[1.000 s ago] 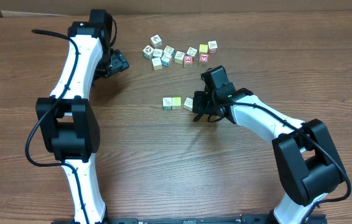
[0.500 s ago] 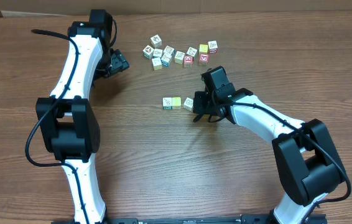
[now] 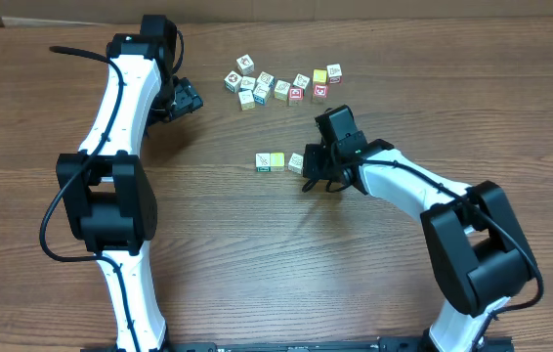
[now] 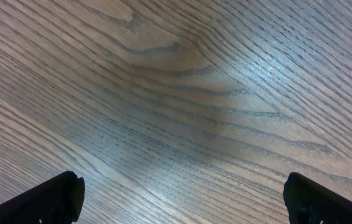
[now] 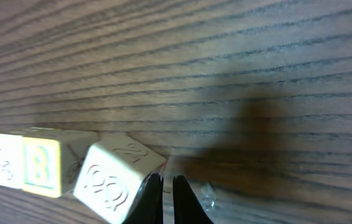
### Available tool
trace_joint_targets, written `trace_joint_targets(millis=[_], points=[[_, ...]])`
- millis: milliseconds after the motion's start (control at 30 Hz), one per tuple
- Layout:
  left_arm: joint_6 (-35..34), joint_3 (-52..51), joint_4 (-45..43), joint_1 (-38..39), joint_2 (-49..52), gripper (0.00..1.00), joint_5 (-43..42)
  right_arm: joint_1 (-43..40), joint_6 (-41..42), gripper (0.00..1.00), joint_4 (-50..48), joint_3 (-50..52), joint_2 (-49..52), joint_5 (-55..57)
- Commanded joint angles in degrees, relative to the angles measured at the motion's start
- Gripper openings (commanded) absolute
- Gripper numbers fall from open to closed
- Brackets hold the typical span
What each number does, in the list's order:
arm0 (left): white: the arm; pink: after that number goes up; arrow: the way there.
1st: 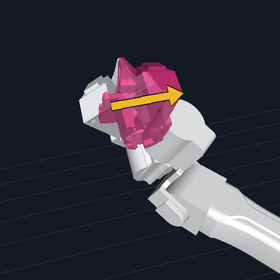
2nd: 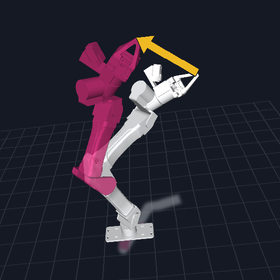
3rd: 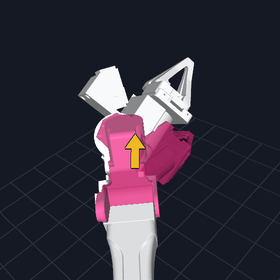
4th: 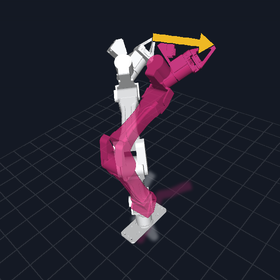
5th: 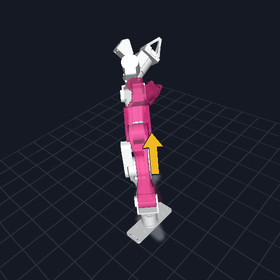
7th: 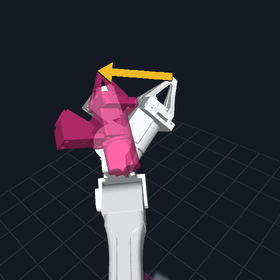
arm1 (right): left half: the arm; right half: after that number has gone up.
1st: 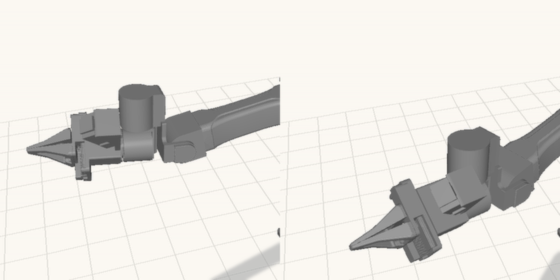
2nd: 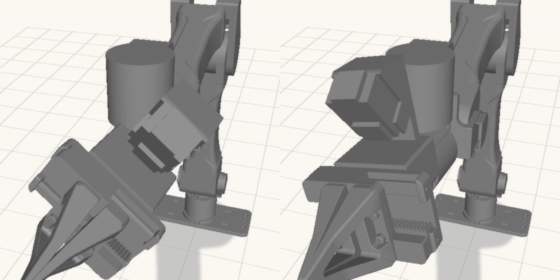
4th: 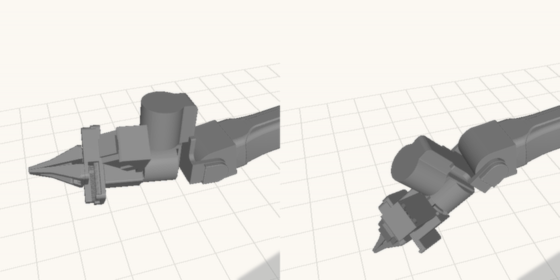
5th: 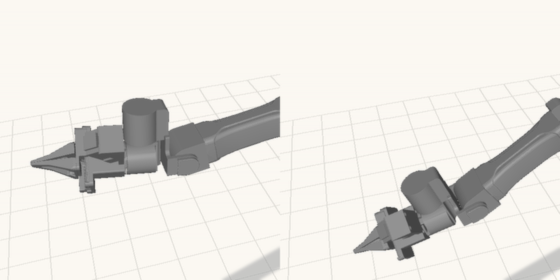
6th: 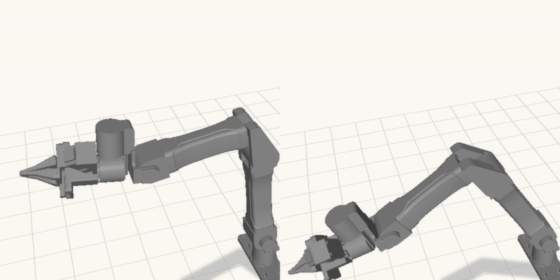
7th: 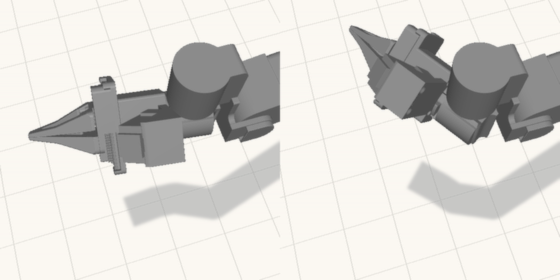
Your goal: Form a horizontal line
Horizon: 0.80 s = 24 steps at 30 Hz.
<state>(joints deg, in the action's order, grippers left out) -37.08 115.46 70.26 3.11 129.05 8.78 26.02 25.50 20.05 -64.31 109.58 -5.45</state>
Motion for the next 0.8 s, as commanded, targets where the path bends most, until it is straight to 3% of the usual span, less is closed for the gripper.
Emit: trace_joint_targets(millis=[0,767], points=[[0.5,1.0,0.0,0.2,0.6,1.00,0.2,0.3,0.3,0.04,-0.8,0.6,0.7,0.7],[0.5,1.0,0.0,0.2,0.6,1.00,0.2,0.3,0.0,0.05,-3.7,0.6,0.7,0.7]])
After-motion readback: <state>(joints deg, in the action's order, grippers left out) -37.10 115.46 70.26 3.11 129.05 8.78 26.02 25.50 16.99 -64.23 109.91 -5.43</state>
